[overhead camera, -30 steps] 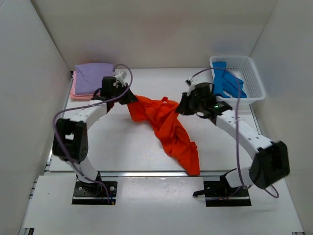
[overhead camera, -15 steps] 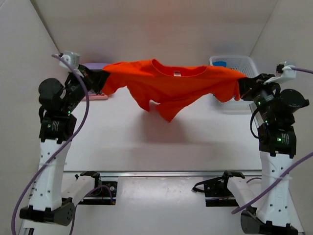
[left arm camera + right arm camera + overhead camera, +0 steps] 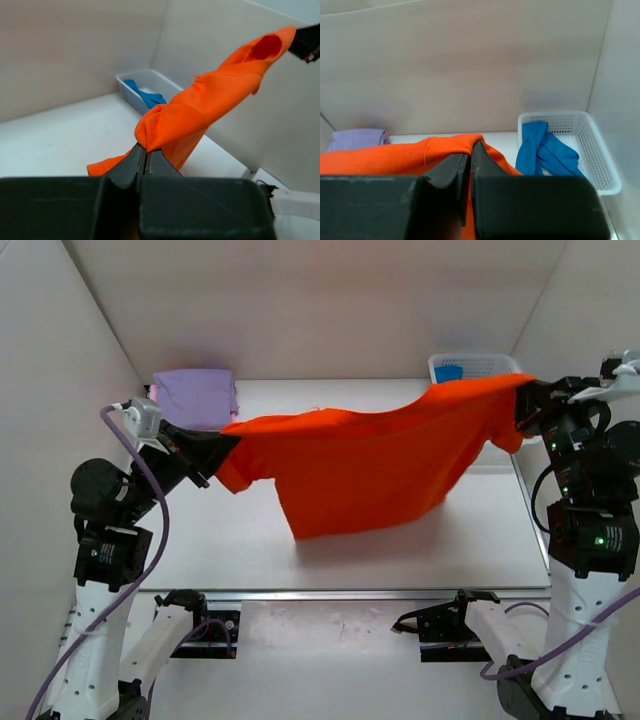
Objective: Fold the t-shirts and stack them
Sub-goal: Flatten out the tshirt
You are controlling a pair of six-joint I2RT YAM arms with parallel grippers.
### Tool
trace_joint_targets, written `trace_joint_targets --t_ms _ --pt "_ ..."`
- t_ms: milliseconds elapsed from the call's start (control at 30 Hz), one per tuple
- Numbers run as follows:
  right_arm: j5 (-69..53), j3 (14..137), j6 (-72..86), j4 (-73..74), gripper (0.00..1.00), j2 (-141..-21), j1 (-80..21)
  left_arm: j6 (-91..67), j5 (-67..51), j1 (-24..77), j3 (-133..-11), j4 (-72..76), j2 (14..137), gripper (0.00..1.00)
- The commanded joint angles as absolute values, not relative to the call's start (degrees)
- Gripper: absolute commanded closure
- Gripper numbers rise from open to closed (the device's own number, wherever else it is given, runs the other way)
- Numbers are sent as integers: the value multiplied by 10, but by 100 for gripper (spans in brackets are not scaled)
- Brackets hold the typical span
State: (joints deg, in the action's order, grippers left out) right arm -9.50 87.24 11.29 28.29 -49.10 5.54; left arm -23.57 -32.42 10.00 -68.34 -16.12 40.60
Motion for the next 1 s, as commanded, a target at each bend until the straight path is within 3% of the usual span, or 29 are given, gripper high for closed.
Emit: trace_joint_targets --t_ms 0,200,333,433,567,733,867,967 --pt "-82 909 99 264 100 -543 42 -278 -362 100 -645 -120 413 100" --pt "-183 919 105 265 100 -661 23 -212 -357 72 -636 -136 482 100" --pt "-142 940 69 276 100 -762 -63 -177 -342 59 -659 -111 571 100" --pt "-154 982 72 258 100 -812 -70 -160 -322 52 -735 -96 664 100" --pt "-160 1145 54 306 100 -930 -55 -147 -293 38 -893 -112 797 100" --pt "-162 1300 53 337 100 -947 -34 -157 -297 14 -1085 -147 872 100" --pt "-218 1198 70 301 100 -882 18 -156 -304 0 -1080 -143 854 100" --pt "-209 1030 39 306 100 -828 -11 -176 -301 1 -926 -106 813 100"
